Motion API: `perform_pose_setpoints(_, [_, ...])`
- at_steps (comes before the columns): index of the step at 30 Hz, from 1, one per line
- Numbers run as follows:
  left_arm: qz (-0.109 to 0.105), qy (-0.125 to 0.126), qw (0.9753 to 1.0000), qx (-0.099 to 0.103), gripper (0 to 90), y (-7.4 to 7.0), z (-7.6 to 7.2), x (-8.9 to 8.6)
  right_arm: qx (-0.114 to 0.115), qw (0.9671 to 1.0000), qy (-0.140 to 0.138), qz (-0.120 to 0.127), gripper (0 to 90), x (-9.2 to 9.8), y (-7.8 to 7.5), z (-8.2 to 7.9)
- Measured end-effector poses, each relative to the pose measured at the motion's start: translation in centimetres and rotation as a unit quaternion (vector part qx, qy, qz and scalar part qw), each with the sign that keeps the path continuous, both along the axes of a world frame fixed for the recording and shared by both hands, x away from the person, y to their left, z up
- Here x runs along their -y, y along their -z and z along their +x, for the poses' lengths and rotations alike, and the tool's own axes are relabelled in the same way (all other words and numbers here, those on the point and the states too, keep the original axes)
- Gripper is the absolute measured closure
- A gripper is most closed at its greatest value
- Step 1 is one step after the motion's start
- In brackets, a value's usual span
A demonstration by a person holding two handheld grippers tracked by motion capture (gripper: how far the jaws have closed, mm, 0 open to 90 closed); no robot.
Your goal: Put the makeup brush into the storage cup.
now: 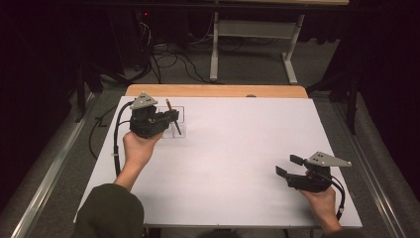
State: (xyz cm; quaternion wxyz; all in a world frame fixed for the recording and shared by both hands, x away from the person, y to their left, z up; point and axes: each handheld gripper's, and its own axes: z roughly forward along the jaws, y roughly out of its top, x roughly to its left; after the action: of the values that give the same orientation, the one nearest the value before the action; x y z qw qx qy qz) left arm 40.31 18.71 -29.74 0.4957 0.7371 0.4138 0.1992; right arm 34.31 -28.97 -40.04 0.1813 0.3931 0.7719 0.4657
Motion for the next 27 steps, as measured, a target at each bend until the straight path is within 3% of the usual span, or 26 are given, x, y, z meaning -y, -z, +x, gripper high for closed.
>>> perform_pose_setpoints(24, [0.013, -0.050, 0.9986, -0.001, 82.5, 0.0, 2.4, -1.1, -0.004, 1.0000, 0.002, -0.003, 28.1, -0.1, 0.2, 0.0])
perform_pose_setpoints(27, [0.024, -0.057, 0.9981, 0.001, 82.5, 0.0, 2.6, -1.1, -0.001, 1.0000, 0.000, -0.004, 28.1, -0.1, 0.2, 0.0])
